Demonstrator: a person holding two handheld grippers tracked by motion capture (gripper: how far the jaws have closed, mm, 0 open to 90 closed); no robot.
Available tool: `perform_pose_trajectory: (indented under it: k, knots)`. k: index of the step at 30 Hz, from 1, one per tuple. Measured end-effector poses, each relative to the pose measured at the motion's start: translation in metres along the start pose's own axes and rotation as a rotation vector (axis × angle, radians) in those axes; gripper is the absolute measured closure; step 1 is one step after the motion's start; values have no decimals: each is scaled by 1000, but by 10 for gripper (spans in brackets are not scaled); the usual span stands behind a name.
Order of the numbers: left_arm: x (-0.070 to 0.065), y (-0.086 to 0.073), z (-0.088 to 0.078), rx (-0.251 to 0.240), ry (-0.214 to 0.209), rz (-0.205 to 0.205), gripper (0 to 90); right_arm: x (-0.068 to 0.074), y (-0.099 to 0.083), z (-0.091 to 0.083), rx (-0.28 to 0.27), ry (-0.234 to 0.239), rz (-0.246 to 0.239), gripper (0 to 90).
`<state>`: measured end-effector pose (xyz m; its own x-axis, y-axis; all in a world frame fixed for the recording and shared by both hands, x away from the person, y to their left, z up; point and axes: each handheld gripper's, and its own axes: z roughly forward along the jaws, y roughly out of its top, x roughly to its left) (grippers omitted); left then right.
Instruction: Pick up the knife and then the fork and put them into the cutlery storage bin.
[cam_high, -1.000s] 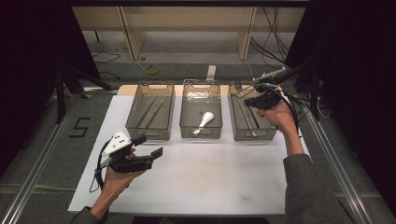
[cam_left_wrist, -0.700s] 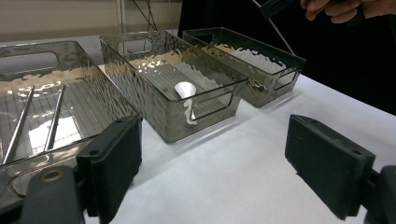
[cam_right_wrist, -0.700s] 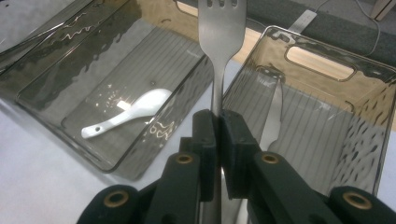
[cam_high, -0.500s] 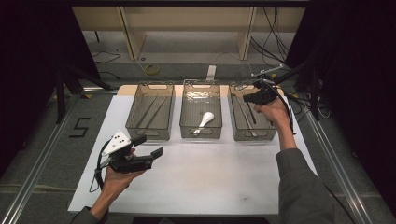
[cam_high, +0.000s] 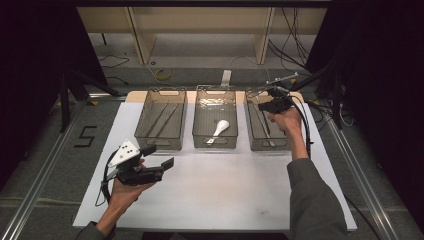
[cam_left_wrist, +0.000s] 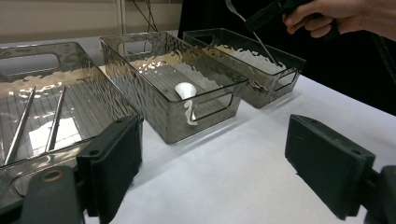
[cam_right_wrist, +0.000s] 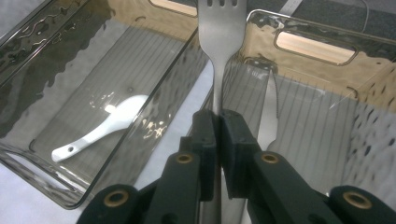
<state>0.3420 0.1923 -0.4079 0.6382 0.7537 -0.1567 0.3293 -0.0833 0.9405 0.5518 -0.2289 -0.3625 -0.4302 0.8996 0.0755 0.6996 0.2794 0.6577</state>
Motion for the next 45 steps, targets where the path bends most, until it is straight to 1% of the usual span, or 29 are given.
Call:
perform_pose_trajectory:
  k: [5, 10, 13, 23, 27, 34, 45]
  knots:
    - [-1, 0, 0, 0, 0, 1, 182, -2, -7, 10, 10, -9, 22, 854]
    - [0, 0, 0, 0, 1, 1, 183, -5, -13, 18, 30, -8, 41, 854]
    - [0, 0, 0, 0, 1, 1, 182, -5, -16, 20, 31, -4, 49, 854]
    - [0, 0, 0, 0, 1, 1, 182, -4, -23, 28, 51, -1, 53, 853]
    - [-1, 0, 0, 2, 2, 3, 182, -5, -26, 30, 60, -2, 61, 853]
    - [-1, 0, 0, 2, 2, 5, 183, -5, -29, 33, 69, -6, 62, 852]
    - [-1, 0, 1, 1, 2, 3, 182, -7, -33, 37, 90, -15, 81, 851]
